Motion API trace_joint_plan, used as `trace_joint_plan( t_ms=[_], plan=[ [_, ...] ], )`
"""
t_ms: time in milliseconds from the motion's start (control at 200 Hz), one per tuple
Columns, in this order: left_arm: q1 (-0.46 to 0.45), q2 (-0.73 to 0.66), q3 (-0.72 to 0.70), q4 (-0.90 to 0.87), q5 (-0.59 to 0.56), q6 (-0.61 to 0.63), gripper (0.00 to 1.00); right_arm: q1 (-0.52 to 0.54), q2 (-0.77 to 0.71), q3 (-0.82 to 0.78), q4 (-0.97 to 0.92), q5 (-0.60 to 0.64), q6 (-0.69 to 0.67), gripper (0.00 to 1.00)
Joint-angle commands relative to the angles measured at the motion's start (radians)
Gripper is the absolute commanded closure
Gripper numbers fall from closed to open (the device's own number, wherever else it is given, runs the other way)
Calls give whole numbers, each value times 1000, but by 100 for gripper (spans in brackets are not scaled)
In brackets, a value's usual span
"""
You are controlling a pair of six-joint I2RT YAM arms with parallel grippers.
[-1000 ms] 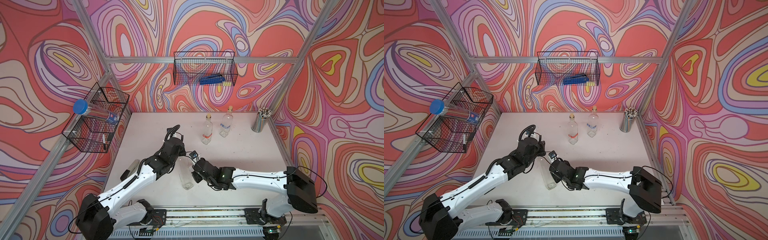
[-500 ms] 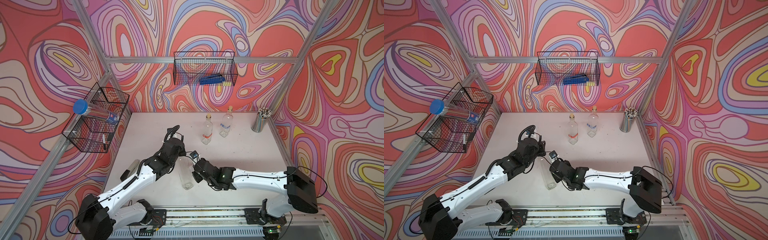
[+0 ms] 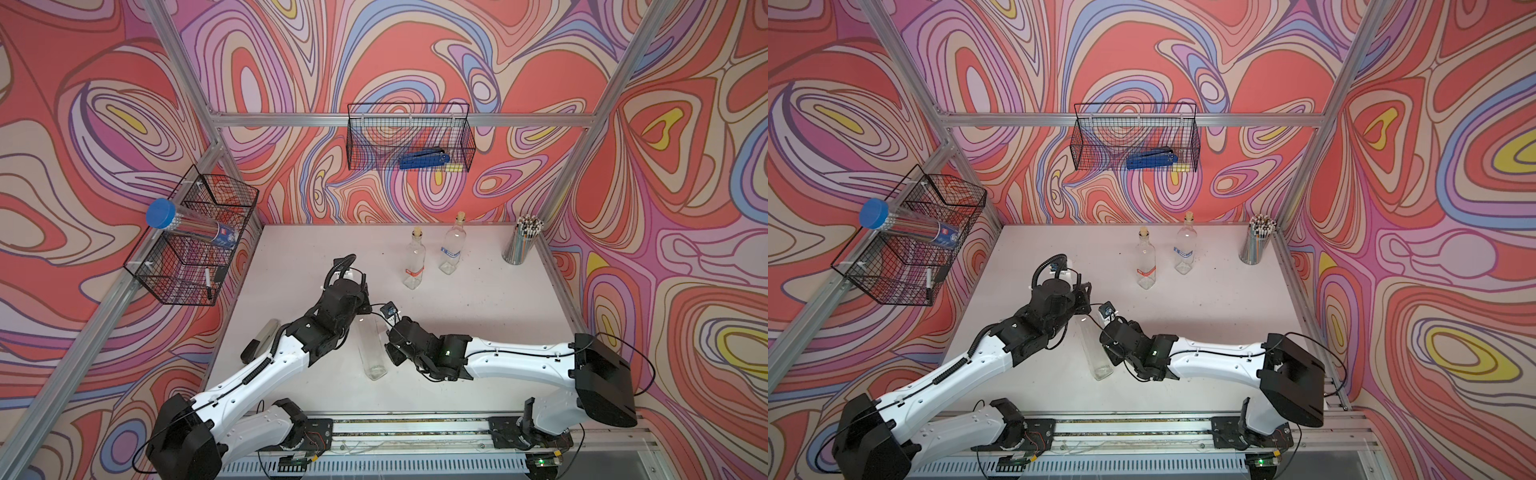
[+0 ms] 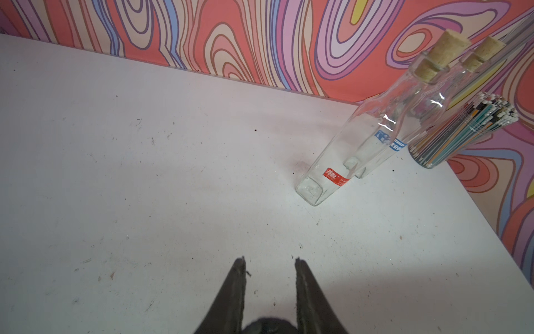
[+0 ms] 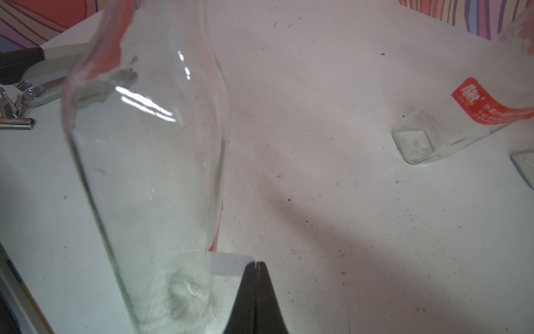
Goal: Remove the label from the bottle
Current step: Tear open the label from the bottle.
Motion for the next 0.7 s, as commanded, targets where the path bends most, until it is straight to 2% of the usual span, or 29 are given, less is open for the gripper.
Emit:
trace_joint_plan(
  t_ms=[0, 696],
  plan=[
    [-9, -9, -29, -21, 10, 48, 100, -6, -19, -17, -7, 54, -3, 100],
    [-9, -26, -54, 12, 41, 80, 100, -7, -19, -26, -3, 67, -11, 100]
  ],
)
